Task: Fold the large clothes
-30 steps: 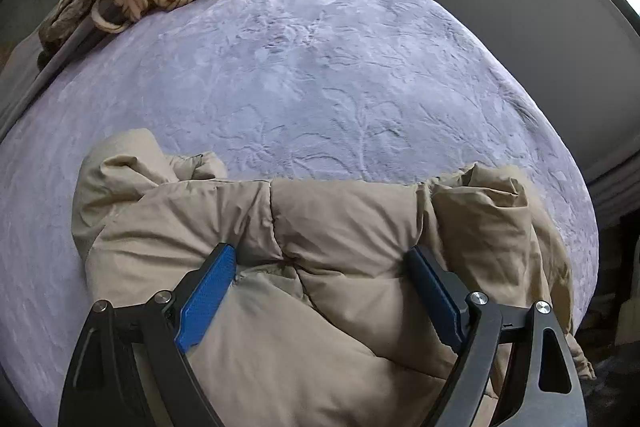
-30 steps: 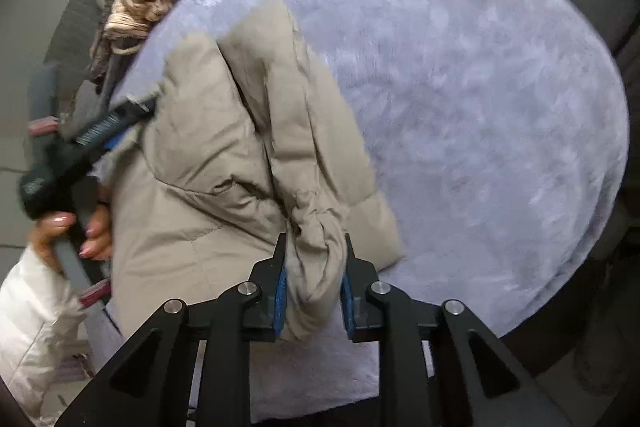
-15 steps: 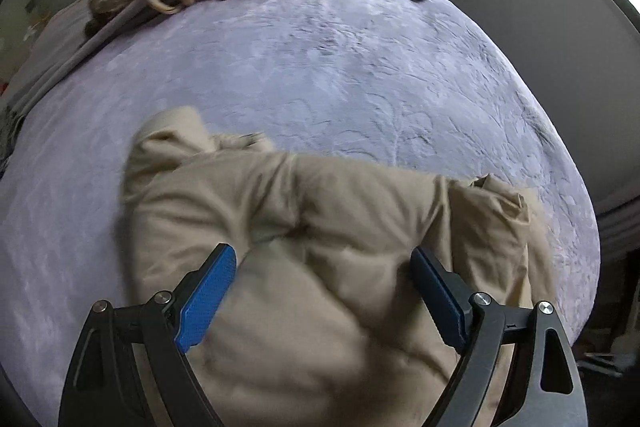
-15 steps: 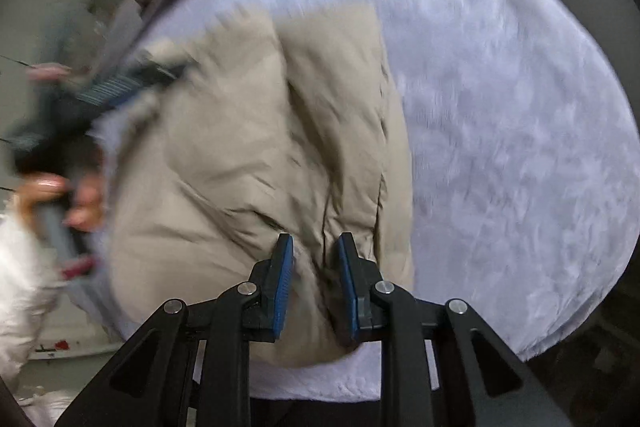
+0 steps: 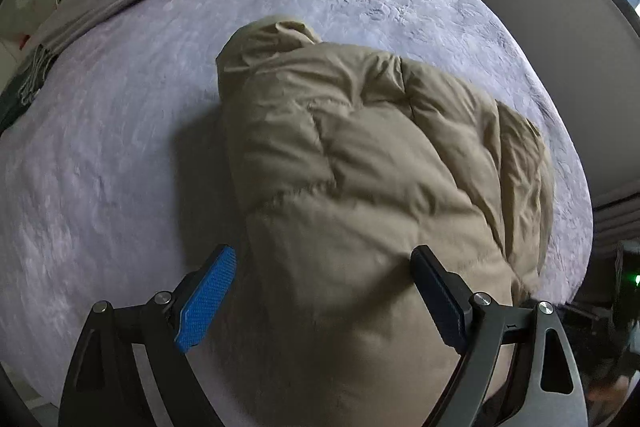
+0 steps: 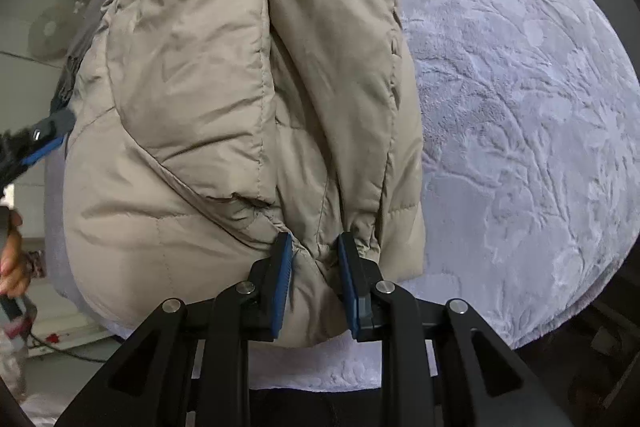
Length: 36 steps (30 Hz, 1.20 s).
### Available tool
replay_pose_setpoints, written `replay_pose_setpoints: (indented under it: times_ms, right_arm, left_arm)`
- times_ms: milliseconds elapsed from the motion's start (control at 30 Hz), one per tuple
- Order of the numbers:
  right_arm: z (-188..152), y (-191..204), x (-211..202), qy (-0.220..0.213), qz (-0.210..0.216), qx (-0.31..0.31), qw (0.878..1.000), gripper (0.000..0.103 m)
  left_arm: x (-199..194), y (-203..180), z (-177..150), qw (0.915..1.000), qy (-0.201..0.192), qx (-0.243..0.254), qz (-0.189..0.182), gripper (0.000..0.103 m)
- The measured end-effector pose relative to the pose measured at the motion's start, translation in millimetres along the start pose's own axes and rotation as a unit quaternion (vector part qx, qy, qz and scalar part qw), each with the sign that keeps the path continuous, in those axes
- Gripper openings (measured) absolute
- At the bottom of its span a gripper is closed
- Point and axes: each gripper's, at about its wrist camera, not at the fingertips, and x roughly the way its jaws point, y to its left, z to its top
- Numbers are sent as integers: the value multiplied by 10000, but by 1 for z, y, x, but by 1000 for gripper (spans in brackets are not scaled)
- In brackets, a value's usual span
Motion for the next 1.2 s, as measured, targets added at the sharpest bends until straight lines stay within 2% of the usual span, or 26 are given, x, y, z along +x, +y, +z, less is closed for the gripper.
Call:
replay_pose_setpoints:
  times_ms: [200, 267, 600, 700, 800, 900, 933, 967, 1200]
  right_arm:
    - [-2, 2, -14, -230, -54, 296, 9993, 28]
    - [-6, 1, -19, -350, -47, 431, 9984, 31]
    - [-26, 15, -49, -748, 95, 568, 9955, 62]
    - [-10, 12, -60, -896, 172, 577, 9942, 81]
    - [8, 2, -65, -947, 417, 520, 9933, 82]
    - [33, -7, -65, -833, 809, 404, 9924, 88]
    - [42, -7, -63, -752, 896, 298, 9927, 99]
    - [49, -7, -61, -650, 952, 186, 9932, 102]
    - [93, -9, -27, -64, 987, -302, 9946, 103]
  left_arm:
    - [-6, 7, -20, 10000, -22, 33, -75, 90]
    - [-7, 10, -25, 10000, -17, 66, -69, 103]
    - [-12, 21, -33, 9999, 0, 16, -124, 103]
    - [-8, 22, -32, 9999, 17, -45, -135, 103]
    - [-3, 26, -26, 9994, 77, -223, -247, 103]
    - [5, 35, -18, 9974, 114, -455, -538, 103]
    - [10, 39, -15, 9958, 155, -580, -692, 103]
    - [14, 42, -13, 9941, 192, -667, -828, 103]
    - [56, 65, -1, 9693, 517, -1304, -2020, 103]
